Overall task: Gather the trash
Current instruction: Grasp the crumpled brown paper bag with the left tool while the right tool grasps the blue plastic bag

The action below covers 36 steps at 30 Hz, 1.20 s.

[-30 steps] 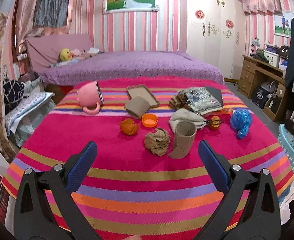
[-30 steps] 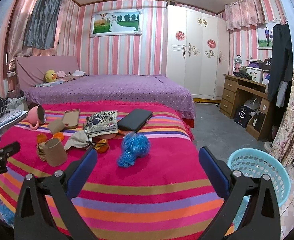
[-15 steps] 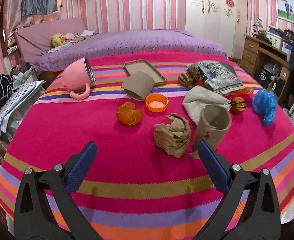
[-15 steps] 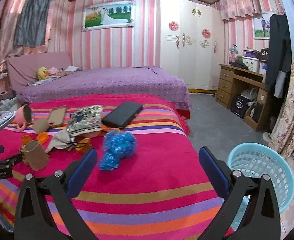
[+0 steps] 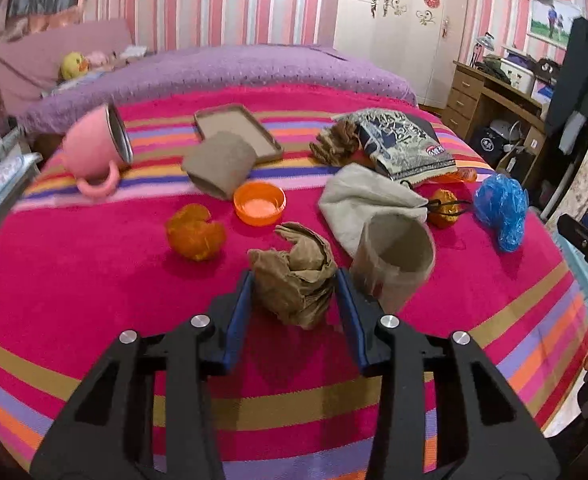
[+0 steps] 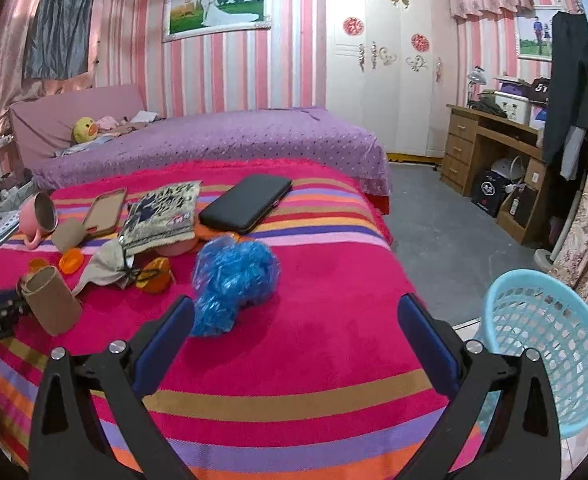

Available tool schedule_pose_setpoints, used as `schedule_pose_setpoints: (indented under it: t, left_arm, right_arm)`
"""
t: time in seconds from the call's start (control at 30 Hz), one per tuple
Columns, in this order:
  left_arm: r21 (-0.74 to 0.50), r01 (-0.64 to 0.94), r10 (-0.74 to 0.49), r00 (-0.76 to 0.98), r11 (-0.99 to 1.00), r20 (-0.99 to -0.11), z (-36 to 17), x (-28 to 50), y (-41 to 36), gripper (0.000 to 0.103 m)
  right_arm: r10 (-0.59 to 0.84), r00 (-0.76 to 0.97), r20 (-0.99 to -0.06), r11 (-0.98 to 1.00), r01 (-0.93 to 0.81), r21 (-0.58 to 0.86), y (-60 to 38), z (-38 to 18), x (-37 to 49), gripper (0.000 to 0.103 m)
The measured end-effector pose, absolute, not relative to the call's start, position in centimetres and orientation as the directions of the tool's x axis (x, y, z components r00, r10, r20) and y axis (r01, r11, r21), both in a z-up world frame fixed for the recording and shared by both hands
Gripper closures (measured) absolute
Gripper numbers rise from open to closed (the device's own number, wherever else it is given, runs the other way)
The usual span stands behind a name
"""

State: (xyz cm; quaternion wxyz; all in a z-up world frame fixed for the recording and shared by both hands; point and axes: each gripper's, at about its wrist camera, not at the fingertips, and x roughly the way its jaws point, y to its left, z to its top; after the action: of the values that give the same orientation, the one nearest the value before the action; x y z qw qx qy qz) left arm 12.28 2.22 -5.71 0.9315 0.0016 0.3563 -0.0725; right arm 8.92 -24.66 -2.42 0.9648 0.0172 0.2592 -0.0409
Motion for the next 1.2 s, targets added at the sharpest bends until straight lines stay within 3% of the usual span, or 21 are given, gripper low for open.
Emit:
schedule_pose_setpoints:
  t: [0.1,0.47,0.57,0.63,0.73,0.8,1.2]
  left_arm:
    - [-0.005,0.098,-0.079,0.765,0.995,-0.639,-4.7,11.5,3.0,0.063]
    - [-0.026,-0.067,0.037,0.785,0.997,-0.618,-3.4,12.2,7.8,0.063]
    - [-0.045,-0.077,0.033,0.788,0.996,-0.615,-3.2,12.5,8.4,0.063]
    - [-0.057,-0.083,0.031,0.789,0.995,-0.613,-3.1,12.7,8.6,0.063]
    - [-0.063,-0.087,0.031,0.791,0.994,-0.611,-3.1,12.8,8.4,0.063]
    - [-0.059,-0.083,0.030,0.791,0.995,-0.611,-3.1,12.8,8.0,0.063]
    - [-0.051,-0.029,-0.004,0.829,0.998,-0.559,-1.5,9.9,3.6,0.063]
  right_arm:
    - [-0.055,0.856,-0.513,0.998,0.057,-0.011,-23.6,-3.0,9.3,0.004]
    - [-0.050,0.811,-0.583,0.998,0.020,-0.058,-21.5,-3.1,14.5,0.008]
    - [-0.058,0.788,-0.613,0.995,-0.007,-0.103,-20.9,-3.9,16.0,0.025]
    - [-0.035,0.768,-0.639,0.996,-0.027,-0.086,-20.9,-4.7,16.4,0.046]
    - [0.016,0.770,-0.637,0.998,-0.047,-0.032,-21.6,-4.6,16.3,0.060]
    - [0.041,0.780,-0.624,0.998,-0.063,-0.013,-22.0,-4.3,15.7,0.065]
    - [0.082,0.833,-0.546,0.997,-0.077,0.031,-25.1,-2.3,11.7,0.065]
